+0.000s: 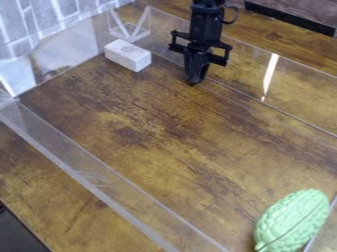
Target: Put the white object in the blue tray
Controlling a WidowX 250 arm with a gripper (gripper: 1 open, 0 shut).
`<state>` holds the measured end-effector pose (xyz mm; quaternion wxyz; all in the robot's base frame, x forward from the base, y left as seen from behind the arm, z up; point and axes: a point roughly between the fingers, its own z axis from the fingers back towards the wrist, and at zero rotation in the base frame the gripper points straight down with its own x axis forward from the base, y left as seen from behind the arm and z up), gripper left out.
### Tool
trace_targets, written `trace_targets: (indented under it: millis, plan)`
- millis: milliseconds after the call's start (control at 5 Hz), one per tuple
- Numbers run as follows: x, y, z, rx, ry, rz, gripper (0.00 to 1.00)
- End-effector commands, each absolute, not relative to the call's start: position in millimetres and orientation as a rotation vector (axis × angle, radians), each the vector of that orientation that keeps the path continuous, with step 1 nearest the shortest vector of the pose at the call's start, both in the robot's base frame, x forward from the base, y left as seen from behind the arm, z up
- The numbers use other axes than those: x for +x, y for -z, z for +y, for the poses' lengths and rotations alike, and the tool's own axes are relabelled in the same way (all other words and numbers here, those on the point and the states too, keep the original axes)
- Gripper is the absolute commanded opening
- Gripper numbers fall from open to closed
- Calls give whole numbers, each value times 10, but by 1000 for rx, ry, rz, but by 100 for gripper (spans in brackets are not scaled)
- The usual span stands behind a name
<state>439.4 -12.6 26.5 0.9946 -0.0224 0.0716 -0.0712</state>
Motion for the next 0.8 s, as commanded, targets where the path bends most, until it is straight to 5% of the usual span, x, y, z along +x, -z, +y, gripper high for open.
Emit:
trace_targets:
  millis: [0, 600]
  plan:
    - [4495, -579, -236, -39, 188, 75, 0]
    - [4497, -734, -281, -25, 244, 85, 0]
